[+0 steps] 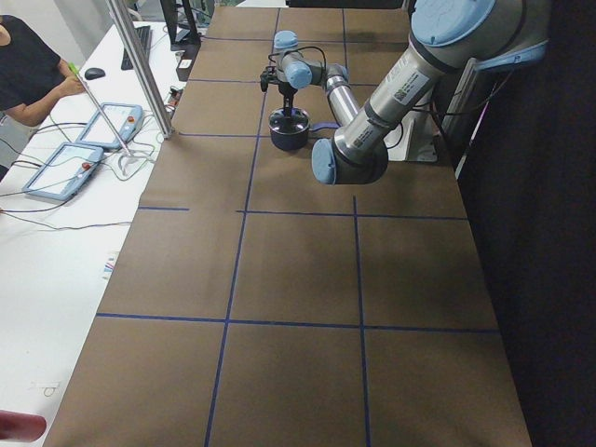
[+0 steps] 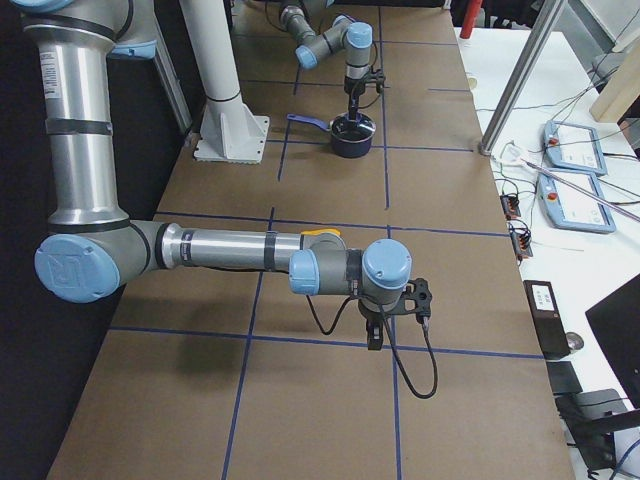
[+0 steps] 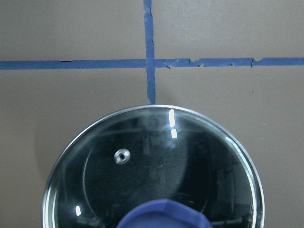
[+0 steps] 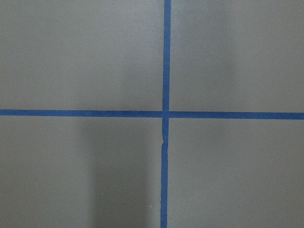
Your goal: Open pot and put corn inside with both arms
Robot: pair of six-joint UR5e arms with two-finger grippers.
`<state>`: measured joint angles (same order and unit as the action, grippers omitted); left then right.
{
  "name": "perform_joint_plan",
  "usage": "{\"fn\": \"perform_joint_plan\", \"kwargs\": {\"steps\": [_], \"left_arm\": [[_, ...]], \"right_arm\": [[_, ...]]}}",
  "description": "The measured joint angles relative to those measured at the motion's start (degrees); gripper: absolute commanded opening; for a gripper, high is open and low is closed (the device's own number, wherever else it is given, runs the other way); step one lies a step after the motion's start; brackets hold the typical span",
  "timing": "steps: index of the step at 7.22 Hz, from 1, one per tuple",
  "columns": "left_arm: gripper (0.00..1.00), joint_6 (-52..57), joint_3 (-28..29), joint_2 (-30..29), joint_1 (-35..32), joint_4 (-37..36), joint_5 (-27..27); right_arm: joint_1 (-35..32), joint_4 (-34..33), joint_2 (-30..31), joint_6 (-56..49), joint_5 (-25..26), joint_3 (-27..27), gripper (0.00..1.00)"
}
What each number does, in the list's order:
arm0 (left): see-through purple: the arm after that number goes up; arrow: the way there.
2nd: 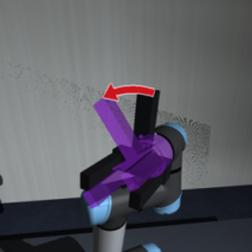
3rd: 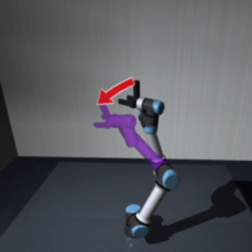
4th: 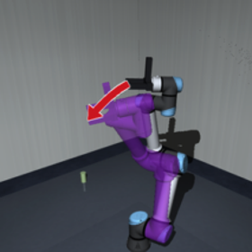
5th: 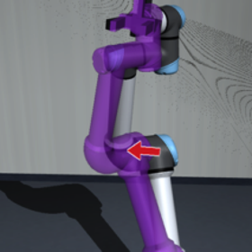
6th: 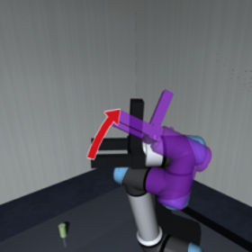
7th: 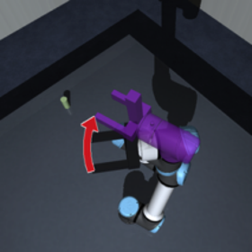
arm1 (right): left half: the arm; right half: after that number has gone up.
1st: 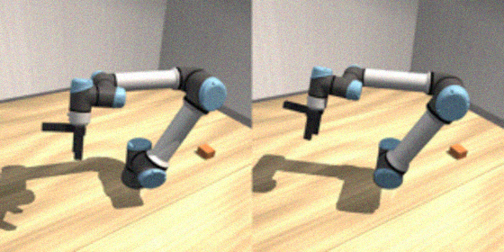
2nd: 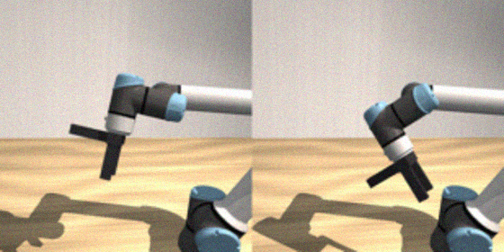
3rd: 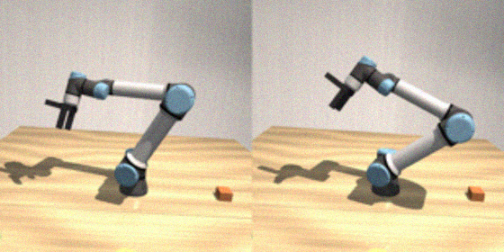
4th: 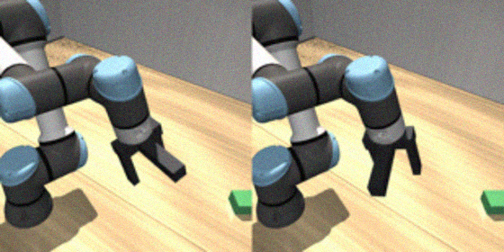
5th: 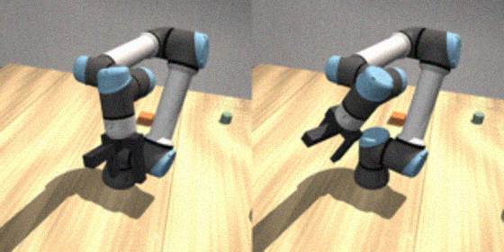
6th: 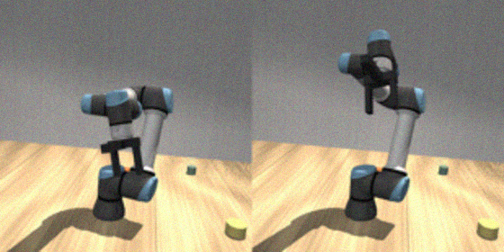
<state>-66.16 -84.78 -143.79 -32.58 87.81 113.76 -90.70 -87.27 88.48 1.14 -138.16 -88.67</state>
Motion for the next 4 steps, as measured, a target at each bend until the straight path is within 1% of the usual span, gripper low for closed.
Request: {"fn": "perform_joint_plan", "kwargs": {"steps": [2, 4], "left_arm": [[0.28, 0.1, -1.8, 0.2, -0.2, -0.9, -0.3], [0.27, 0.2, -5.2, 0.4, -0.6, -3.9, -0.4]], "right_arm": [[0.0, 0.0, 0.0, 0.0, 0.0, 0.0, 1.0], [0.0, 0.0, -0.1, 0.0, 0.0, 0.0, 1.0]]}}
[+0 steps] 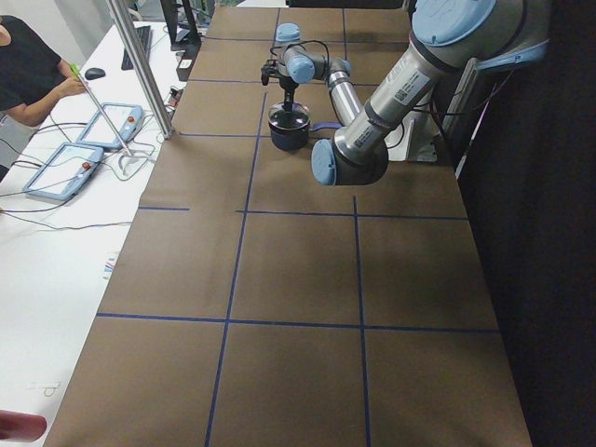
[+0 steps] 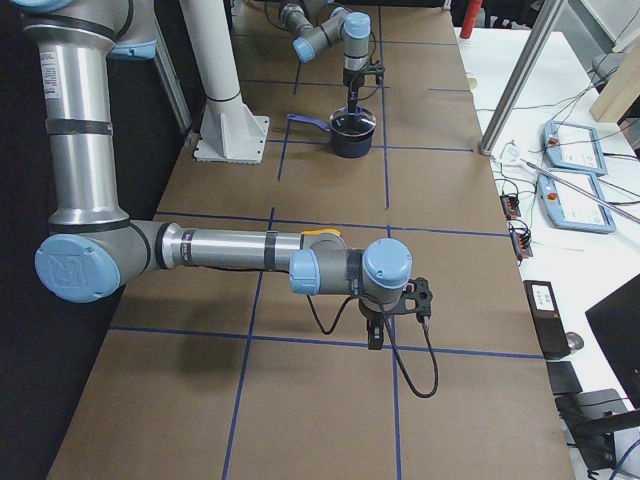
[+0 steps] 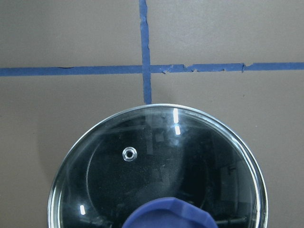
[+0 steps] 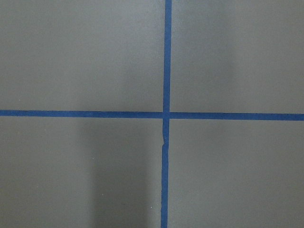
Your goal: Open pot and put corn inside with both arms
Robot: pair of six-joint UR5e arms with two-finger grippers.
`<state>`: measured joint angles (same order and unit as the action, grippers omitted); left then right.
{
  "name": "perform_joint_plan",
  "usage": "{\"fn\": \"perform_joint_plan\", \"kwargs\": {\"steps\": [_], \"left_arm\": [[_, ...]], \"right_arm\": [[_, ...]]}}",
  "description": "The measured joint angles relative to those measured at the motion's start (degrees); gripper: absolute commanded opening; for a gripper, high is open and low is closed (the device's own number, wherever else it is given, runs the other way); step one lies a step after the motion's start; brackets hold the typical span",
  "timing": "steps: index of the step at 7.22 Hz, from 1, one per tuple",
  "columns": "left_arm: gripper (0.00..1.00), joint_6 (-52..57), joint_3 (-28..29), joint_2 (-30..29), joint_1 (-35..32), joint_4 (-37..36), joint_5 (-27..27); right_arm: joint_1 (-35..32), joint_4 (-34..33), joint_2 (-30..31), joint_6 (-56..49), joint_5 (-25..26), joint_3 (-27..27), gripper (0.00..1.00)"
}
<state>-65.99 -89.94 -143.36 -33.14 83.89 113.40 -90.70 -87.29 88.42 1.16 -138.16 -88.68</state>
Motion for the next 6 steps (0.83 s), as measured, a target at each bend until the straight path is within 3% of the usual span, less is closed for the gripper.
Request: {"fn": "perform_joint_plan", "kwargs": {"steps": [2, 6], "left_arm": [[0.27, 0.3, -5.2, 2.1, -1.2, -3.7, 0.2], [0.27, 7.3, -16.7, 14.8, -6.4, -4.6, 0.7]], "right_arm": [[0.0, 0.0, 0.0, 0.1, -0.1, -0.1, 1.0], [-0.1, 0.1, -0.1, 0.3, -0.4, -1.0, 1.0]]}}
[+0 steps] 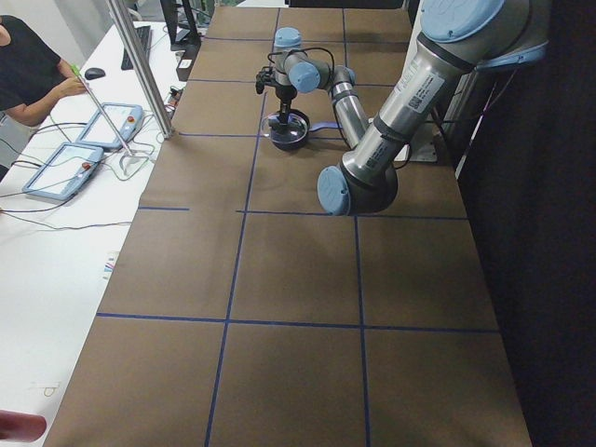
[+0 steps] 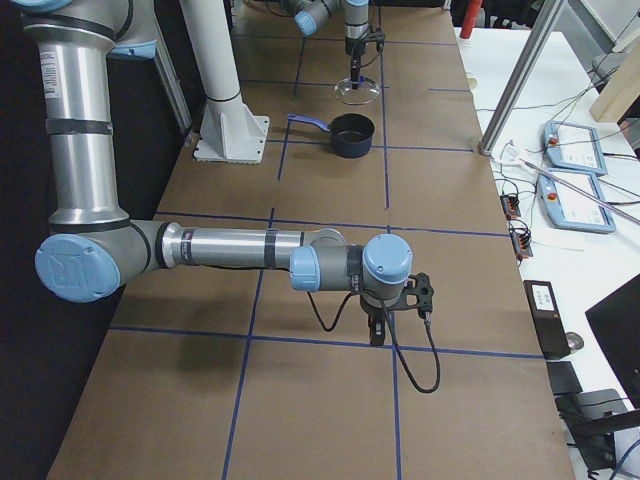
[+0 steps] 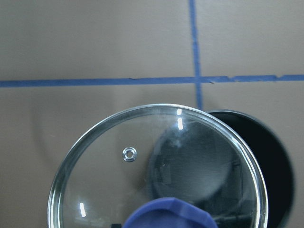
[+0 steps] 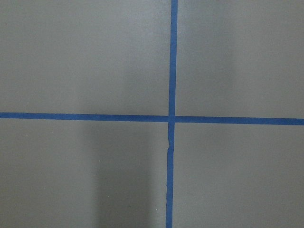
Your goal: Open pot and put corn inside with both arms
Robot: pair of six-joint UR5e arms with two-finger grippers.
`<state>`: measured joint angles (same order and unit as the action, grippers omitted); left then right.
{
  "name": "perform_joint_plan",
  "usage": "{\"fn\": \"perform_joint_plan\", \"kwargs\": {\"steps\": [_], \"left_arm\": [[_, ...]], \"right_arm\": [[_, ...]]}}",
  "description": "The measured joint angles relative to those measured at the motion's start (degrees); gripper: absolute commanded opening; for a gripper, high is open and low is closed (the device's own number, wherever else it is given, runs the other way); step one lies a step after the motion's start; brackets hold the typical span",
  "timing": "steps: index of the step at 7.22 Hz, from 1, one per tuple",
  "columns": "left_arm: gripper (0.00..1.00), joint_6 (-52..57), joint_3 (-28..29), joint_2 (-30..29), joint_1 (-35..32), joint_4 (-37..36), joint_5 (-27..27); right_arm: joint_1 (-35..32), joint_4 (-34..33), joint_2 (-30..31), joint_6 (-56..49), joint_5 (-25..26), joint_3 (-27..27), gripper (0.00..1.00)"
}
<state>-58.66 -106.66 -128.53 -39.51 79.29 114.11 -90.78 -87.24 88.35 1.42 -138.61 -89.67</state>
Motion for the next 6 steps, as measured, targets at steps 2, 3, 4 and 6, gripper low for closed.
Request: {"fn": "perform_joint_plan", "kwargs": {"steps": [2, 3, 4, 6], "left_arm": [[0.28, 2.3, -1.9, 4.1, -1.3, 0.4, 0.7], [0.28, 2.6, -2.1, 5.8, -1.4, 1.1, 0.8], [0.28, 2.6, -2.1, 7.3, -1.3, 1.8, 0.8], [0.28, 2.2, -1.4, 10.1, -1.0, 4.9, 0.9]], "right_arm": [[0.0, -0.1, -0.9, 0.0, 0.0, -0.4, 1.0], [0.0, 0.0, -1.0, -0.1, 0.1, -0.4, 1.0], [0.0, 0.0, -1.0, 0.3, 0.0, -0.3, 1.0], [1.7, 0.1, -1.0, 5.8, -0.1, -2.7, 1.0]]}}
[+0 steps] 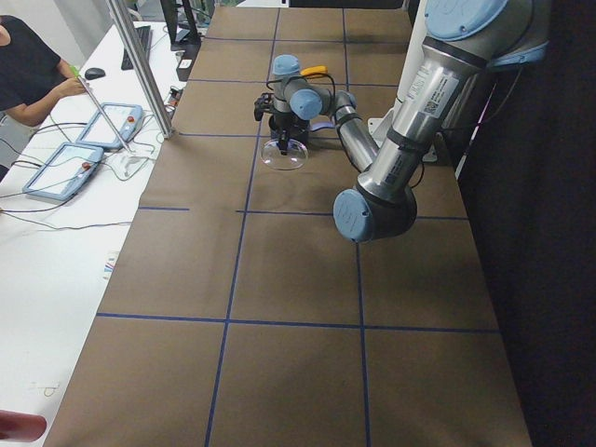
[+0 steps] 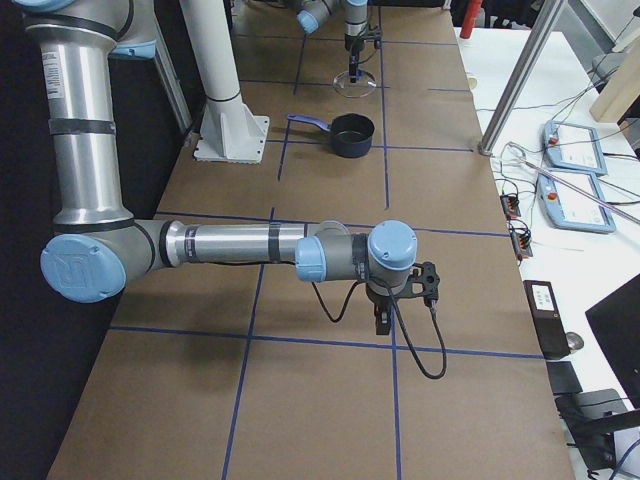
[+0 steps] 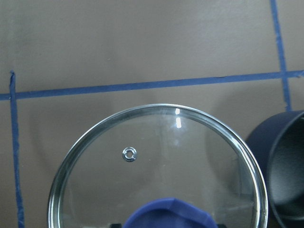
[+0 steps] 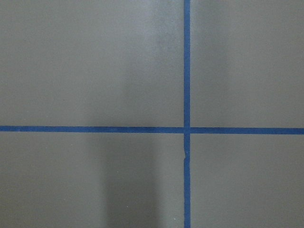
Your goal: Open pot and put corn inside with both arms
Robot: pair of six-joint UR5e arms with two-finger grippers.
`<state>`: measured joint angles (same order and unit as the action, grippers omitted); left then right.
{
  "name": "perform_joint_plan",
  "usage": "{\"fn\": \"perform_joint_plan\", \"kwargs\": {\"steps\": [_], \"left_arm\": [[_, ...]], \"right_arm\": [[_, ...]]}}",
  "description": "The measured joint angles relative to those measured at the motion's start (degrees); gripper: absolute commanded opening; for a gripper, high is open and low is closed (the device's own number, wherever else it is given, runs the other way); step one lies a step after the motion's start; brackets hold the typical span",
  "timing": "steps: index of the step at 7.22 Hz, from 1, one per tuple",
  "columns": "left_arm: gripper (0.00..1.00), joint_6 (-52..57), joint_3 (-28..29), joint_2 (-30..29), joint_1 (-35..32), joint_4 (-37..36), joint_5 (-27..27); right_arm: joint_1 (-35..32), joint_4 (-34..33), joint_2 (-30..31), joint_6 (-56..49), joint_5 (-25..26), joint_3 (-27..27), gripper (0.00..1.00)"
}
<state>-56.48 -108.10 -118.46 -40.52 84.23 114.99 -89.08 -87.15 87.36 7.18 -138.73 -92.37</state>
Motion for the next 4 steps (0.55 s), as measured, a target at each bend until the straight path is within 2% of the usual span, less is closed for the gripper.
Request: {"fn": "perform_joint_plan", "kwargs": {"steps": [2, 4], "left_arm": [[0.29, -0.3, 1.5, 3.2, 0.5, 5.2, 0.0], [0.29, -1.1, 2.4, 4.6, 1.5, 7.4, -0.1]], "right_arm": [[3.6, 0.0, 0.0, 8.5, 0.2, -4.4, 1.0], [7.1, 0.3, 0.1, 15.2, 0.3, -7.9, 1.0]]}}
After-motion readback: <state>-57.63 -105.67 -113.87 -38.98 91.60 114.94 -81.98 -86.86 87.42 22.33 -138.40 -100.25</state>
